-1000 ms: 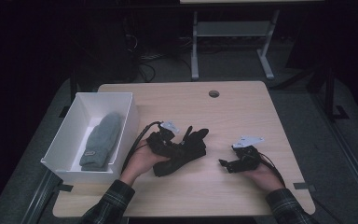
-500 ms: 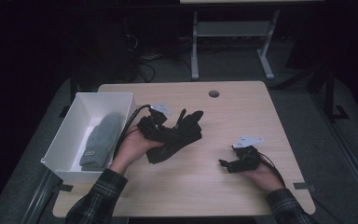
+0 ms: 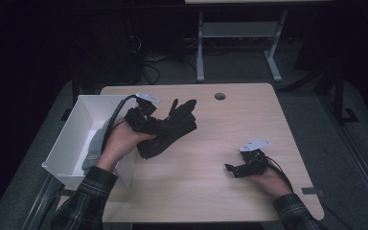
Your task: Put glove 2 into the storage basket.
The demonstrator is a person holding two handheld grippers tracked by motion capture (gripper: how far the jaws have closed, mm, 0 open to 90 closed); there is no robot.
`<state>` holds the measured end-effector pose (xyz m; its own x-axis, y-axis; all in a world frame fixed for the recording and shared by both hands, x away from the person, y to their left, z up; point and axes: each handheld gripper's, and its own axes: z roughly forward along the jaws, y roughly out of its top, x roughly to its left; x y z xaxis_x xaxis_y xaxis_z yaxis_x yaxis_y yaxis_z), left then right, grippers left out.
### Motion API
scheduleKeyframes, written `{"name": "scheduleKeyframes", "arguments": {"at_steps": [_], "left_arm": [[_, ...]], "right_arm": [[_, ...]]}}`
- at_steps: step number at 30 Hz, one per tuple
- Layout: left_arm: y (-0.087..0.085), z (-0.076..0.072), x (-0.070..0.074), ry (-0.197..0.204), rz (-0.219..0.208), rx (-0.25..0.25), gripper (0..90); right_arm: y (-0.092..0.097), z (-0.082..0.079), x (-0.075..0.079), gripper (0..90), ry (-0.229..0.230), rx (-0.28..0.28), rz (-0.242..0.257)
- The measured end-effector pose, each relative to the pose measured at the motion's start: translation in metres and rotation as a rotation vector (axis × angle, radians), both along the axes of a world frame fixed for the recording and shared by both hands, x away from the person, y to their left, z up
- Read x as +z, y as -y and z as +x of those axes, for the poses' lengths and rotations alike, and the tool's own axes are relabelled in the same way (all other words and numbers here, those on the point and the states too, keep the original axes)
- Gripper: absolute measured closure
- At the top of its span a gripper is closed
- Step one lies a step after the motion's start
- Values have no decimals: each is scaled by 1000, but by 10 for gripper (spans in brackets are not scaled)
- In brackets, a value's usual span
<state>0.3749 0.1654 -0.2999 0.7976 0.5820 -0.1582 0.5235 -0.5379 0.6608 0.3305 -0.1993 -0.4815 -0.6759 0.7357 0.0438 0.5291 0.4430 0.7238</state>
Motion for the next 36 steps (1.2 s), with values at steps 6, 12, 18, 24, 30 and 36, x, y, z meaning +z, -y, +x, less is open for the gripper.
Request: {"name": "scheduleKeyframes", "arguments": {"at_steps": [6,12,18,24,30,36], "left_arm": [[-27,1,14,14,-2,46,663],[-56,-1,28,38,-17,114,663],[-85,-4,33,50,-28,195,663],[-115,-7,32,59,-25,277,663],[-143,-9,24,60,2,367,663],[-165,-10,8,43,24,469,662]], "right_arm": [[0,0,0,142,3,2,-2],[0,0,0,142,5,3,-3],[0,0,0,143,4,3,-4],[0,0,0,143,4,2,-3],[0,0,0,143,4,2,-3],[0,0,0,143,4,3,-4]]}}
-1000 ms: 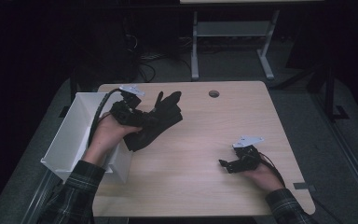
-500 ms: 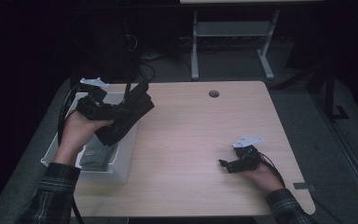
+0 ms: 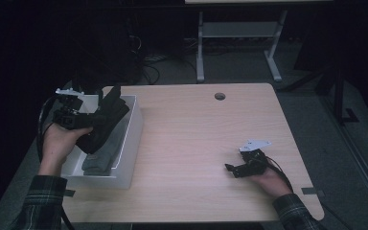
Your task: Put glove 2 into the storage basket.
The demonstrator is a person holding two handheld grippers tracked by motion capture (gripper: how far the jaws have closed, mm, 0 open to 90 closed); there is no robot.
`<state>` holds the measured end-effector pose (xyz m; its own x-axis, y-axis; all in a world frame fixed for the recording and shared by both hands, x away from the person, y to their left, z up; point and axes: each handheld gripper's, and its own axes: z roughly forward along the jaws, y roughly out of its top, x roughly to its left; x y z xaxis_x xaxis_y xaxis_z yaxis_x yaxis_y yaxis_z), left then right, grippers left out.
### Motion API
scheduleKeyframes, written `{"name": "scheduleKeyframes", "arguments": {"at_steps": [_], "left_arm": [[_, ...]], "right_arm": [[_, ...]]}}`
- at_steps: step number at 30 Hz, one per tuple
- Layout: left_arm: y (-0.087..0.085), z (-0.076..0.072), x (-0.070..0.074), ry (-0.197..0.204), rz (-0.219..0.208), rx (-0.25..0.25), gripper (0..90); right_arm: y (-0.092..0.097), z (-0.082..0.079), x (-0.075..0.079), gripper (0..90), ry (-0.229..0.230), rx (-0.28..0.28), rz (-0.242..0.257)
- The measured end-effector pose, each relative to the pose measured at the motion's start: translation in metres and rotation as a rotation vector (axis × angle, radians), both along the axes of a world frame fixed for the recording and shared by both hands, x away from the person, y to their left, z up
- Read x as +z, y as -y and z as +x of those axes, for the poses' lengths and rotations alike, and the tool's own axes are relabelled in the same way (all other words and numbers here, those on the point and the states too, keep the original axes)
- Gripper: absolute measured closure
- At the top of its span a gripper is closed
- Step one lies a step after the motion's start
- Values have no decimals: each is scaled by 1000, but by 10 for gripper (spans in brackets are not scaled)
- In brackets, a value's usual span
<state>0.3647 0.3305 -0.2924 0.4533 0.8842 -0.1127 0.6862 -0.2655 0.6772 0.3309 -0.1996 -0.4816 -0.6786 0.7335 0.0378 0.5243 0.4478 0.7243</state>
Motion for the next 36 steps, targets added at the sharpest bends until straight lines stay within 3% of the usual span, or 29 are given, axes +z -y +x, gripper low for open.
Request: {"name": "scheduleKeyframes", "arguments": {"at_steps": [5,15,25,36], "left_arm": [[-11,2,-16,-24,12,48,662],[-23,7,-47,-75,-11,119,660],[-21,14,-70,-121,0,138,646],[-15,18,-88,-150,42,146,602]], "right_arm": [[0,0,0,143,-1,0,-1],[0,0,0,143,0,0,0],[0,0,0,143,0,0,-1],[0,-1,0,143,-3,-2,1]]}}
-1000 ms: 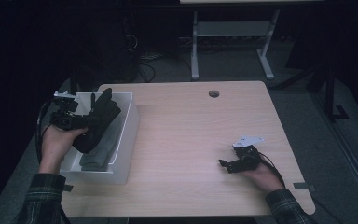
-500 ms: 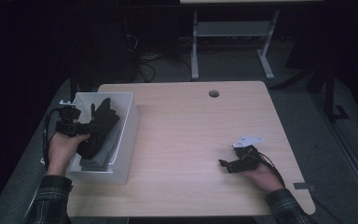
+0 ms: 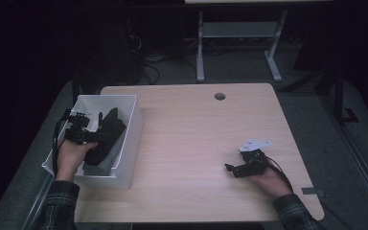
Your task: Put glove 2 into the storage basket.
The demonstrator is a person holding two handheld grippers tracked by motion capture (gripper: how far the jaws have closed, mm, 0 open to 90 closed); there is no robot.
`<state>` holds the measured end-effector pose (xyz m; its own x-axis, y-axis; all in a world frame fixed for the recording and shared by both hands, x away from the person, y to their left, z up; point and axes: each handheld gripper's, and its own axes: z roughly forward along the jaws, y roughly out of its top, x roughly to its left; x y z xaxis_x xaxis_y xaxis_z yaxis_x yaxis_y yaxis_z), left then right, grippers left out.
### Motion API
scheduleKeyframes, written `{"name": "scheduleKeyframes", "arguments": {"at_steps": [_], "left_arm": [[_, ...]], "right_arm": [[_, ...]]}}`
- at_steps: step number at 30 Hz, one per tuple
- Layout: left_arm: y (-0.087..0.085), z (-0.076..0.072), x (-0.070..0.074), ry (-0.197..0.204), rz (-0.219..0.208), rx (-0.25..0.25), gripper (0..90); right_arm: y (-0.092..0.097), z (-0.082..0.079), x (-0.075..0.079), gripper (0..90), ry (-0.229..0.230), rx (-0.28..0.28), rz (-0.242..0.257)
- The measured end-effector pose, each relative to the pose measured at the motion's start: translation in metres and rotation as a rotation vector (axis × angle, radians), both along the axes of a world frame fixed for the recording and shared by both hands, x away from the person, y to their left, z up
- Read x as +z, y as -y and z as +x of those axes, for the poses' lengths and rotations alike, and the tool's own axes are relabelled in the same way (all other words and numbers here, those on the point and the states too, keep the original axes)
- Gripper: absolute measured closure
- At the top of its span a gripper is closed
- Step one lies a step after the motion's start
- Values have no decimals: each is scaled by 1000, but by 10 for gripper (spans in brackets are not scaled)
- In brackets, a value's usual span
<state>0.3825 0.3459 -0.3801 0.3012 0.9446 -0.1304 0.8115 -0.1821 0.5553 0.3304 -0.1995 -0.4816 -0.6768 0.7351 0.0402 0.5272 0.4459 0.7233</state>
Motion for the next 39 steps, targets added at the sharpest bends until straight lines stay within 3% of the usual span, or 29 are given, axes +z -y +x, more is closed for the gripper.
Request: {"name": "scheduleKeyframes", "arguments": {"at_steps": [6,11,21,29,39], "left_arm": [[7,1,-4,-11,20,-5,578],[7,3,4,-15,52,-16,465],[2,5,20,51,59,-19,251],[7,5,34,77,40,-63,238],[31,7,54,120,8,-133,238]], "right_arm": [[0,0,0,144,0,0,0],[0,0,0,144,0,-1,0],[0,-1,0,144,0,-1,1],[0,-1,0,144,0,-1,0],[0,-1,0,144,1,-2,0]]}}
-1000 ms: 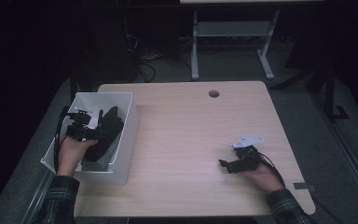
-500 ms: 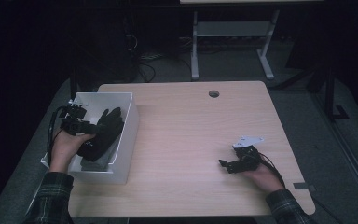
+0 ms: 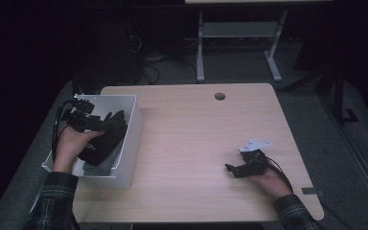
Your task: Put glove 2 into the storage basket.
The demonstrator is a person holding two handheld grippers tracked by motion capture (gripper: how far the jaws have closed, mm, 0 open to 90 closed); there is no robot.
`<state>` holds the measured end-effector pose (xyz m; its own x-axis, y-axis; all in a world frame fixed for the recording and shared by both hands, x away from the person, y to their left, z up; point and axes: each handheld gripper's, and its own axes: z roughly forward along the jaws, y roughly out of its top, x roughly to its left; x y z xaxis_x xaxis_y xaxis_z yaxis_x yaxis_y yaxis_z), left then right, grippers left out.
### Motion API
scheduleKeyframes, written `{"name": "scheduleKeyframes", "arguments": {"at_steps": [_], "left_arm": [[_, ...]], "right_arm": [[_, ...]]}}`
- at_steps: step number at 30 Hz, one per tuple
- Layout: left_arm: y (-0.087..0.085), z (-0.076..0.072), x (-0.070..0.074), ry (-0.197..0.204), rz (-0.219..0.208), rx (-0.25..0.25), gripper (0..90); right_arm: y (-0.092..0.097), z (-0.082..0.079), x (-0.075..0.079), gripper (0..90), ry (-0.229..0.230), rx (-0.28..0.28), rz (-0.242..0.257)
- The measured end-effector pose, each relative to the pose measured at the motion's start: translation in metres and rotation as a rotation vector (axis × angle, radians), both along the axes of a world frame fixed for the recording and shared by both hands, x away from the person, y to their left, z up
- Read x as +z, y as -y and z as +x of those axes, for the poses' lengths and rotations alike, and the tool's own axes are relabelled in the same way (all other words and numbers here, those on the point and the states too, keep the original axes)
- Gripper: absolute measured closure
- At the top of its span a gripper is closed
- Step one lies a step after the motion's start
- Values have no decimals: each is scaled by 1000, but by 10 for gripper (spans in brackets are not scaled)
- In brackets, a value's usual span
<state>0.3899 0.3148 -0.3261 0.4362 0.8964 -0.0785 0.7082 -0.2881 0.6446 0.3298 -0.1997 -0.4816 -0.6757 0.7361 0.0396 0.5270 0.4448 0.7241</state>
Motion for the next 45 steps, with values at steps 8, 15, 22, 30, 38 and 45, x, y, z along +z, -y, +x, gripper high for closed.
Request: {"name": "scheduleKeyframes", "arguments": {"at_steps": [8,15,22,30,38,45], "left_arm": [[20,2,8,14,-28,-47,238],[40,1,16,36,-44,-95,237],[60,0,21,47,-54,-144,238],[85,-2,24,64,-72,-192,237],[117,-7,21,79,-98,-247,238],[142,-12,15,82,-104,-298,237]], "right_arm": [[0,0,0,144,-1,0,0],[0,0,0,143,-1,0,1],[0,0,0,143,0,1,1],[0,0,0,144,0,1,1],[0,0,0,143,0,0,1],[0,0,0,143,0,1,1]]}}
